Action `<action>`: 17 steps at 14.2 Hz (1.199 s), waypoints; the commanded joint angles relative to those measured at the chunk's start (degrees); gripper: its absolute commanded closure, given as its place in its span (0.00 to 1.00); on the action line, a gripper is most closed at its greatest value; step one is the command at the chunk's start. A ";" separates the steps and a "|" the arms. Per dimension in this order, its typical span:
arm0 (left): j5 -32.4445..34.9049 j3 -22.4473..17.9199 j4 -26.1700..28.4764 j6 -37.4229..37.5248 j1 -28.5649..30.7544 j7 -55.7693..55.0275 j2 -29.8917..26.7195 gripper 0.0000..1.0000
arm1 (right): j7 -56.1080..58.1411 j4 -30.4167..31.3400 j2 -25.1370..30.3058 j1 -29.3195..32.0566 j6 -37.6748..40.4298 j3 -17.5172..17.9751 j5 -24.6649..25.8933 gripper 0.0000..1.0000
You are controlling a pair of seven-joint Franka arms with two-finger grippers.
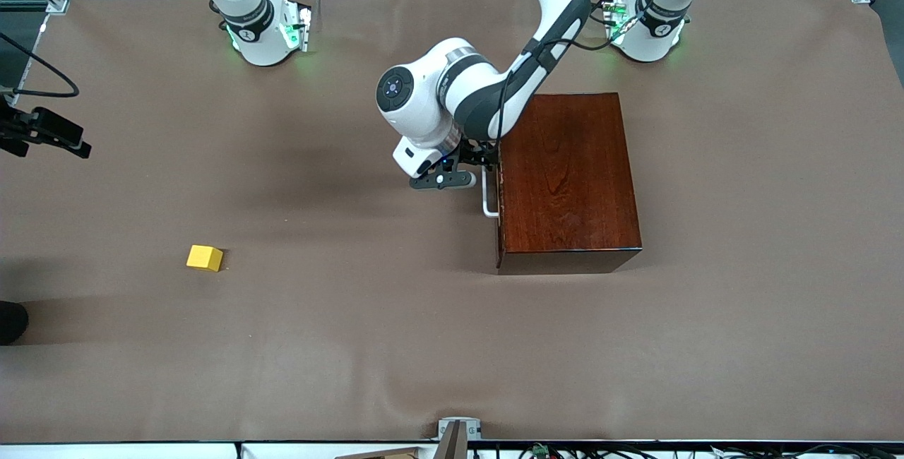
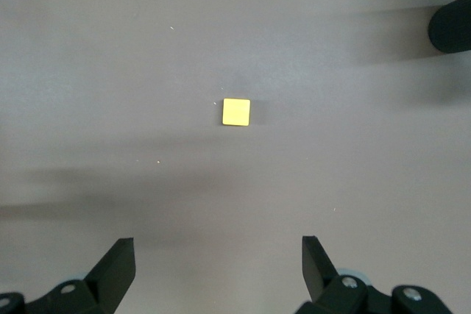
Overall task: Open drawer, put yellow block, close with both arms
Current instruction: 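Reach the right gripper to the yellow cube while the left gripper pulls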
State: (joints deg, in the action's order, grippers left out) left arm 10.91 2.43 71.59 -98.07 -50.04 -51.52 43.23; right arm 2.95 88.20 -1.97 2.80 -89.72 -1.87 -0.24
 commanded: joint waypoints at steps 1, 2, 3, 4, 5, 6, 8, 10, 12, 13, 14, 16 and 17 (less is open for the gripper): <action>1.48 -0.41 -1.63 -0.63 -0.67 -1.13 1.42 0.00 | 0.12 -0.57 -2.76 -1.47 -0.36 0.37 0.41 0.00; 1.57 -0.41 -1.63 -1.06 -0.68 -1.21 1.51 0.00 | -0.05 -0.74 -4.69 -2.78 -0.45 0.29 1.37 0.00; 1.57 -0.41 -1.63 -1.24 -0.68 -1.21 1.59 0.00 | -0.14 -1.01 -5.14 -2.80 -0.63 0.29 1.38 0.00; 1.57 -0.41 -1.63 -1.24 -0.68 -1.30 1.68 0.00 | 0.12 -1.10 -5.32 -2.36 -0.98 0.29 0.60 0.00; 1.66 -0.41 -1.63 -1.24 -0.68 -1.30 2.03 0.00 | 0.04 -1.10 -5.84 -2.18 -1.85 0.20 -0.02 0.00; 1.66 -0.41 -1.63 -1.24 -0.68 -1.30 2.03 0.00 | -0.22 -1.10 -6.98 -2.27 -2.03 0.11 -0.20 0.00; 1.66 -0.41 -1.63 -1.85 -0.68 -1.30 2.03 0.00 | -0.05 -1.10 -9.00 -2.18 -2.47 0.11 0.06 0.00; 1.57 -0.41 -1.71 -3.87 -0.76 -1.65 2.03 0.00 | 0.13 -1.10 -11.20 -2.01 -2.91 0.11 0.24 0.00; 1.48 -0.23 -1.71 -6.33 -0.76 -2.62 2.03 0.00 | 0.21 -1.10 -12.61 -1.92 -3.70 0.11 -0.03 0.00; 1.48 -0.23 -1.71 -7.21 -0.85 -2.62 2.12 0.00 | 0.30 -1.10 -12.79 -2.01 -3.88 0.11 0.15 0.00; 1.40 -0.06 -1.71 -8.26 -0.85 -2.62 2.12 0.00 | 0.21 -1.10 -13.14 -2.18 -3.88 0.11 0.50 0.00; 1.13 0.21 -1.71 -10.64 -0.76 -2.53 2.12 0.00 | 0.13 -1.18 -16.46 -2.36 -4.14 0.02 0.85 0.00; 0.96 0.21 -1.71 -11.87 -0.76 -2.62 2.21 0.00 | 0.13 -1.36 -18.92 -2.10 -5.19 0.02 0.68 0.00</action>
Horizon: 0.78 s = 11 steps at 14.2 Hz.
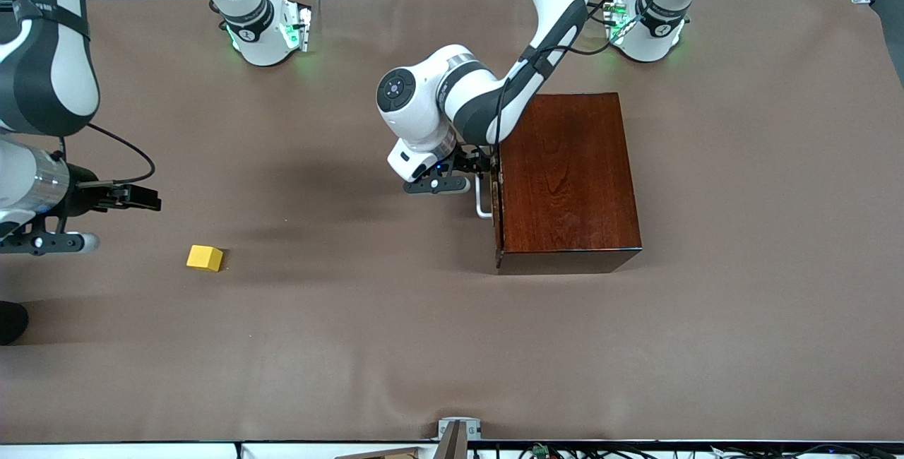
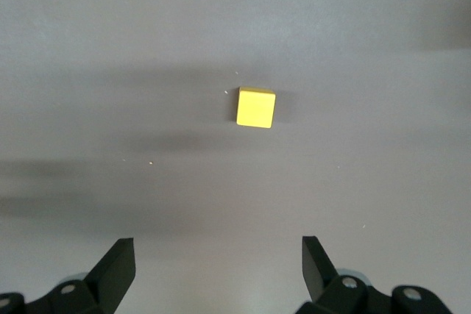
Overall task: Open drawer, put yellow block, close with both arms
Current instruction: 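Reach the right gripper to the yellow cube while the left gripper pulls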
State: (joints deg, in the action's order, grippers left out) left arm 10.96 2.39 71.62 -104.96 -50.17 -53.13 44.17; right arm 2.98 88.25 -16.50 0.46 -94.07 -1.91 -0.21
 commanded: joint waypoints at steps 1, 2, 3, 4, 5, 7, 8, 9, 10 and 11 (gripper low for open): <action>0.90 0.34 -1.75 -5.95 -0.72 -1.18 1.53 0.00 | 0.10 -1.59 -6.25 0.59 -2.15 0.06 0.21 0.00; 0.90 0.43 -1.75 -7.01 -0.72 -1.36 1.62 0.00 | 0.18 -1.59 -6.70 1.55 -2.78 0.06 0.03 0.00; 0.81 0.43 -1.75 -8.06 -0.89 -1.36 1.62 0.00 | 0.18 -1.59 -7.32 1.99 -3.57 0.15 -0.14 0.00; 0.81 0.43 -1.75 -8.94 -1.42 -1.36 1.71 0.00 | 0.10 -1.68 -8.37 2.00 -4.36 0.06 -0.06 0.00; 0.81 0.43 -1.83 -9.56 -1.42 -1.36 1.97 0.00 | 0.10 -1.68 -8.90 2.00 -4.54 0.06 0.03 0.00; 0.73 0.51 -1.83 -10.88 -1.51 -1.36 1.97 0.00 | -0.34 -2.55 -10.57 2.17 -8.12 0.06 0.21 0.00; 0.29 0.51 -1.92 -11.58 -1.51 -1.36 1.97 0.00 | -0.52 -2.82 -11.36 2.61 -11.02 0.06 0.03 0.00; -0.06 0.43 -1.92 -12.02 -1.51 -1.36 1.97 0.00 | 0.09 -2.82 -11.97 3.05 -12.70 0.06 -0.32 0.00; -0.07 0.43 -2.01 -12.11 -1.51 -1.36 1.97 0.00 | 0.10 -2.65 -13.02 2.79 -13.50 0.15 -0.32 0.00; -0.15 0.60 -2.01 -12.64 -1.51 -1.36 1.88 0.00 | 0.10 -2.56 -14.34 2.09 -14.11 0.24 -0.32 0.00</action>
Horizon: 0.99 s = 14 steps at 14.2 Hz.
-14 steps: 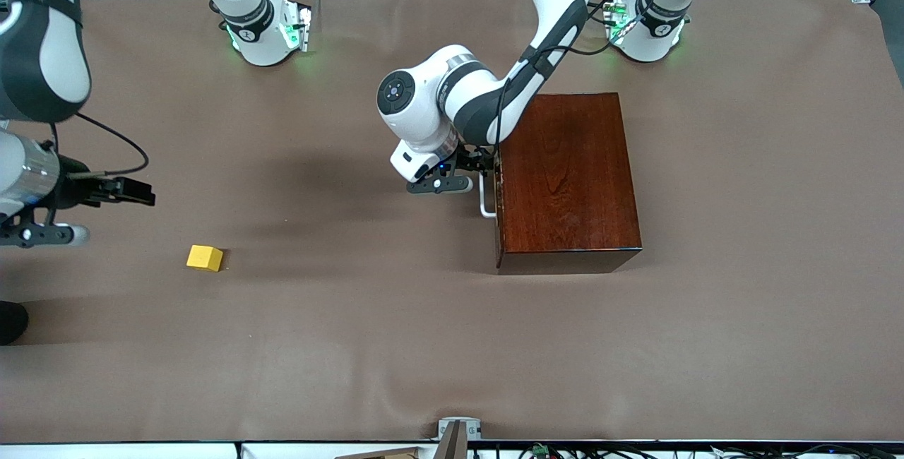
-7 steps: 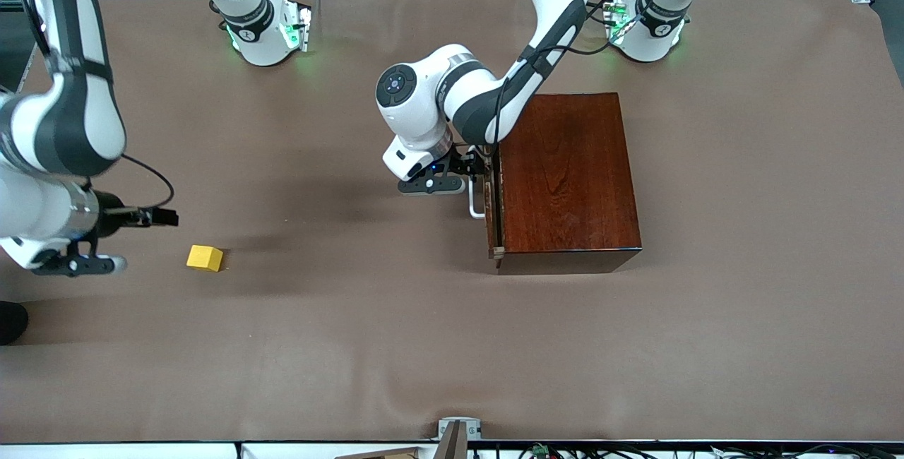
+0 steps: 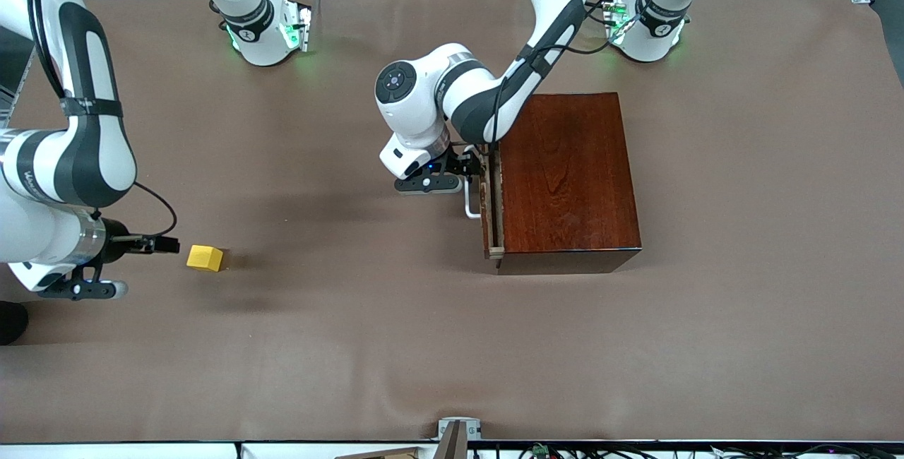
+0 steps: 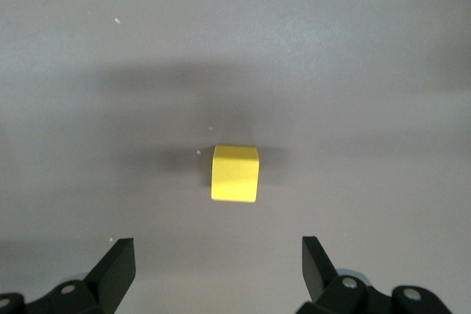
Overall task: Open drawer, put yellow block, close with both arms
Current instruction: 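Reach the right gripper to the yellow cube while the left gripper pulls, then pull the drawer open with the left gripper while the right gripper grasps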
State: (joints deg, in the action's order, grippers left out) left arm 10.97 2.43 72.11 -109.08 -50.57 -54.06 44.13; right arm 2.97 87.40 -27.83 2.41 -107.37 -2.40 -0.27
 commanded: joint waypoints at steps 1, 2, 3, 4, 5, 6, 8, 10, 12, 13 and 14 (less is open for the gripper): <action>-0.16 0.73 -2.59 -9.04 -1.11 -0.43 1.92 0.00 | 0.11 -1.19 -4.41 -0.12 -3.44 0.73 -0.25 0.00; -0.16 0.99 -2.51 -9.83 -1.11 -0.43 1.92 0.00 | 0.11 0.30 -5.12 -0.12 -6.42 0.73 -0.25 0.00; -0.16 1.43 -2.51 -10.71 -1.11 -0.43 1.92 0.00 | 0.19 2.58 -5.39 0.14 -10.02 0.73 -0.25 0.00; -0.25 1.44 -2.51 -11.50 -1.11 -0.43 2.01 0.00 | 0.19 5.21 -5.39 0.23 -13.45 0.73 -0.25 0.00; -0.60 1.44 -2.51 -11.94 -1.02 -0.43 2.01 0.00 | 0.28 7.50 -5.31 0.14 -16.44 0.73 -0.25 0.00; -1.30 1.35 -2.59 -12.12 -1.02 -0.96 2.01 0.00 | 0.28 9.52 -5.31 0.23 -18.91 0.73 -0.17 0.00; -1.74 1.44 -2.59 -12.38 -1.02 -2.36 2.01 0.00 | 0.28 13.91 -4.96 0.23 -24.62 0.73 -0.17 0.00; -2.18 1.61 -2.59 -13.17 -1.02 -2.54 1.92 0.00 | 0.28 18.40 -4.26 0.14 -28.58 0.73 -0.17 0.00; -4.11 1.52 -2.59 -15.01 -1.02 -4.99 1.92 0.00 | 0.54 20.87 -3.81 0.40 -30.87 0.73 -0.17 0.00; -4.46 1.52 -2.59 -15.46 -1.02 -5.09 2.01 0.00 | 1.15 21.32 -3.99 0.93 -31.93 0.73 -0.17 0.00; -4.47 1.61 -2.59 -15.72 -1.10 -5.09 2.01 0.00 | 1.77 21.41 -4.25 1.28 -32.81 0.73 -0.17 0.00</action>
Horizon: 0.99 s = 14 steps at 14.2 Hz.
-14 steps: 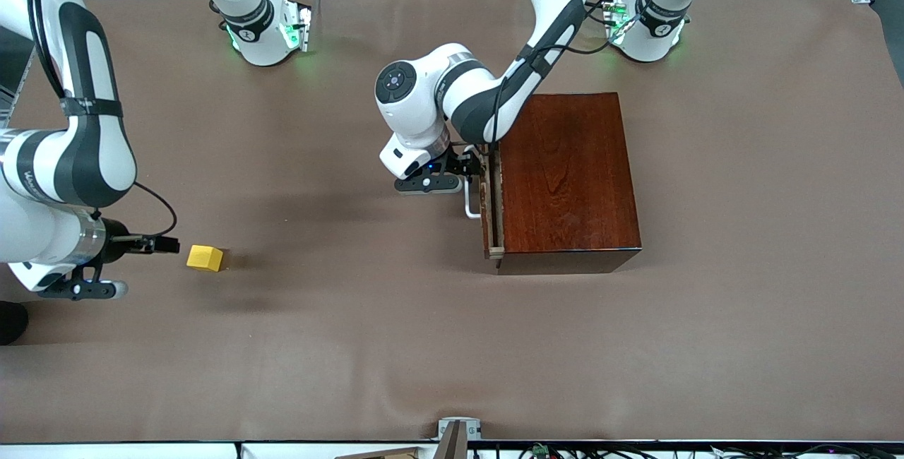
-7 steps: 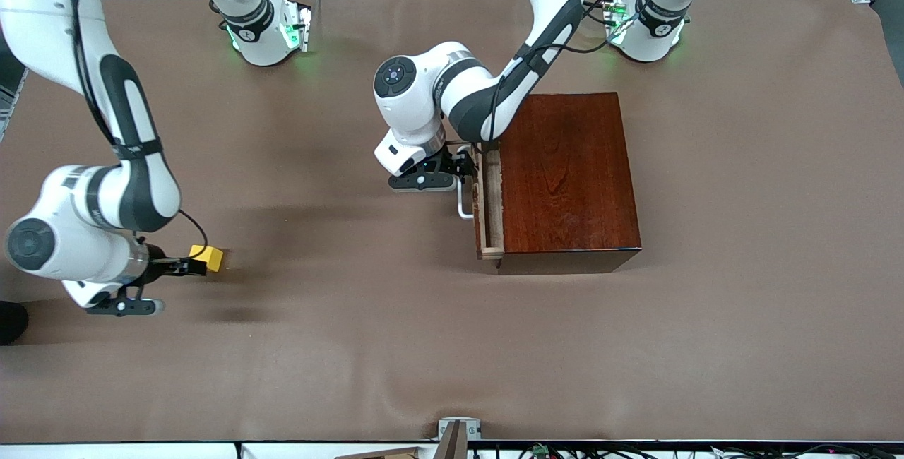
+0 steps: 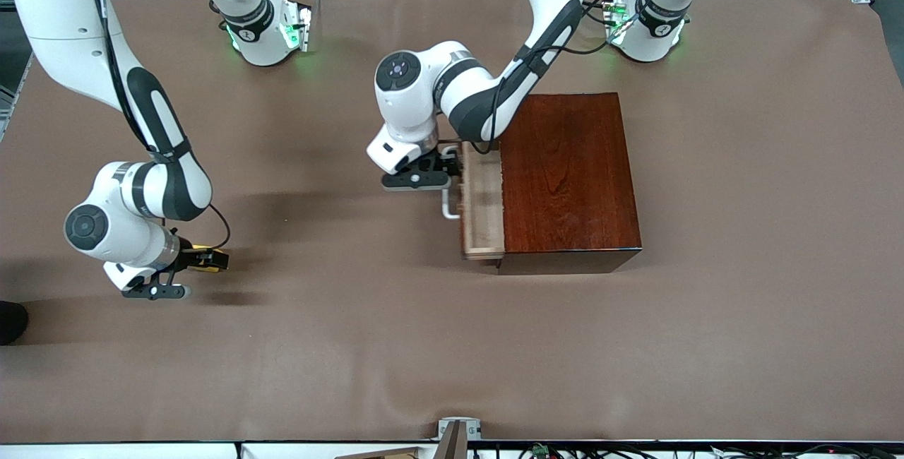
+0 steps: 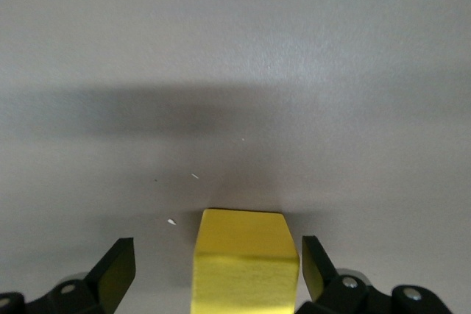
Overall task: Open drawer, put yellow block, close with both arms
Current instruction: 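Pull the drawer open with the left gripper while the right gripper grasps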
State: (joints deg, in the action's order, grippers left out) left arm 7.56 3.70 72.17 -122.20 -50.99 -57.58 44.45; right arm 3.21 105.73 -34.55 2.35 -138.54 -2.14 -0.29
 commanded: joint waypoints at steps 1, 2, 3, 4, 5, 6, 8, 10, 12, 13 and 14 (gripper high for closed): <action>-1.06 0.34 -2.65 -2.78 -0.68 -1.57 1.70 0.00 | 1.71 3.08 2.39 1.60 -1.74 0.47 -0.14 0.00; -1.06 0.34 -2.65 -2.87 -0.60 -1.57 1.70 0.00 | 1.71 3.08 2.39 1.78 -1.65 0.47 -0.14 0.00; -1.06 0.34 -2.65 -3.05 -0.60 -1.57 1.70 0.00 | 1.71 3.34 2.39 1.87 -1.48 0.47 -0.14 0.00; -1.06 0.34 -2.65 -3.40 -0.60 -1.57 1.70 0.00 | 1.71 3.52 2.30 2.13 -1.30 0.47 -0.14 0.00; -1.06 0.34 -2.65 -3.57 -0.68 -1.57 1.70 0.00 | 1.71 3.52 2.30 2.30 -1.12 0.55 -0.14 0.00; -1.14 0.43 -2.65 -3.75 -0.60 -1.57 1.87 0.00 | 2.23 3.52 2.30 2.48 -0.77 0.55 -0.14 0.03; -1.06 0.60 -2.65 -4.45 -0.60 -1.57 2.14 0.00 | 4.43 3.61 2.30 2.66 -0.68 0.55 -0.14 0.25; -1.06 1.13 -2.65 -5.59 -0.60 -1.57 2.05 0.00 | 4.52 3.70 2.21 2.83 -0.68 0.55 -0.14 0.25; -1.14 1.40 -2.65 -6.91 -0.68 -1.57 2.14 0.00 | 4.52 3.61 2.21 2.83 -0.68 0.55 -0.14 0.32; -1.15 2.18 -2.65 -7.79 -0.68 -1.57 2.14 0.00 | 4.44 3.61 2.21 2.83 -0.68 0.55 -0.23 0.38; -1.15 2.62 -2.65 -8.23 -0.68 -1.57 2.14 0.00 | 4.44 3.61 2.21 2.83 -0.60 0.55 -0.15 0.48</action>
State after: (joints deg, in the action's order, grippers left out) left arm 7.23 5.16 71.86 -127.97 -51.23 -57.77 45.09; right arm 6.56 107.45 -34.45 3.98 -139.46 -2.40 -0.29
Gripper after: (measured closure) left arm 0.000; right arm 0.308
